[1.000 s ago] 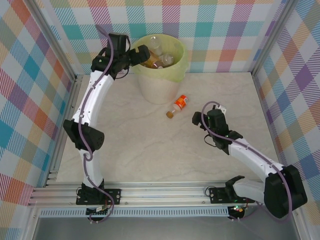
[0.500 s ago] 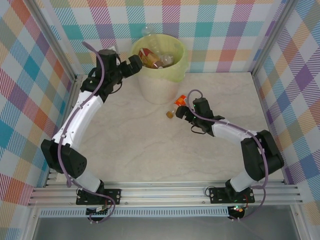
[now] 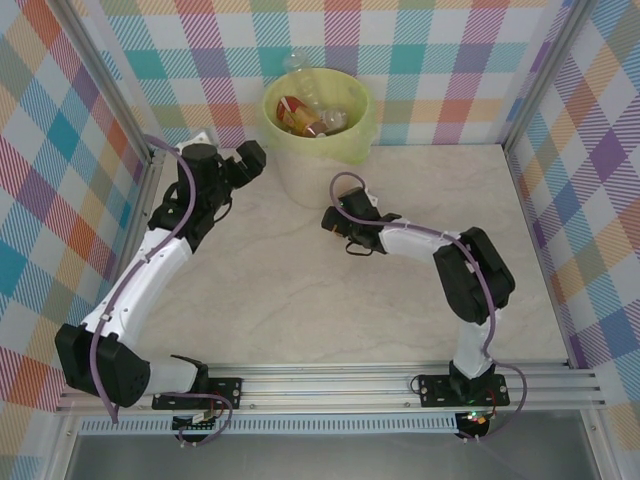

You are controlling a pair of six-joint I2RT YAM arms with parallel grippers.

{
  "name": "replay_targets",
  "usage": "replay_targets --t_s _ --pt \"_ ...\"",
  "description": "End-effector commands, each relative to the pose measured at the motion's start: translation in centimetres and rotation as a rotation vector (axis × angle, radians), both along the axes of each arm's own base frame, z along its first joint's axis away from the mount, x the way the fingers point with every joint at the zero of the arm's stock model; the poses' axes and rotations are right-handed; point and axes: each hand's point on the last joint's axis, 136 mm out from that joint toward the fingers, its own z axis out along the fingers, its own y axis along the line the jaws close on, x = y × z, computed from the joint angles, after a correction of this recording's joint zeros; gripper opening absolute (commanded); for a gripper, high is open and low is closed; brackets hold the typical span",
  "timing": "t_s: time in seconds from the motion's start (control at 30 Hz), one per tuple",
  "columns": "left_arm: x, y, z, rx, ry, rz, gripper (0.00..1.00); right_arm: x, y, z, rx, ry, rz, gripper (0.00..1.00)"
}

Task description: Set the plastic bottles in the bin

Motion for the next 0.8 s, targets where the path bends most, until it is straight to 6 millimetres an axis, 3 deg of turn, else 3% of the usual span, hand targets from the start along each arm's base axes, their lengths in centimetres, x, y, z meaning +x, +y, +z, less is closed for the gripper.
replay_targets --t_s 0.0,0.4,0.53,0.77 --pt "-0.6 1.4 0.5 -0.019 -0.034 0.052 1.00 0.7 -0.3 -0.9 -0.098 0.022 -0.047 0.95" --pt "-2.3 4.5 -1.8 -0.037 -0.004 0.140 1.00 2.5 -1.1 -3.9 -0.250 0.072 -0.187 0.88" --pt "-2.6 5.1 -2.0 -0.037 -0.001 0.156 1.00 2.6 -1.4 -4.8 -0.266 0.066 -0.202 0.79" --pt "-3.2 6.2 -3.0 -0.035 0.013 0.188 1.00 2.3 -1.7 -4.8 -0.237 0.021 -0.204 0.55"
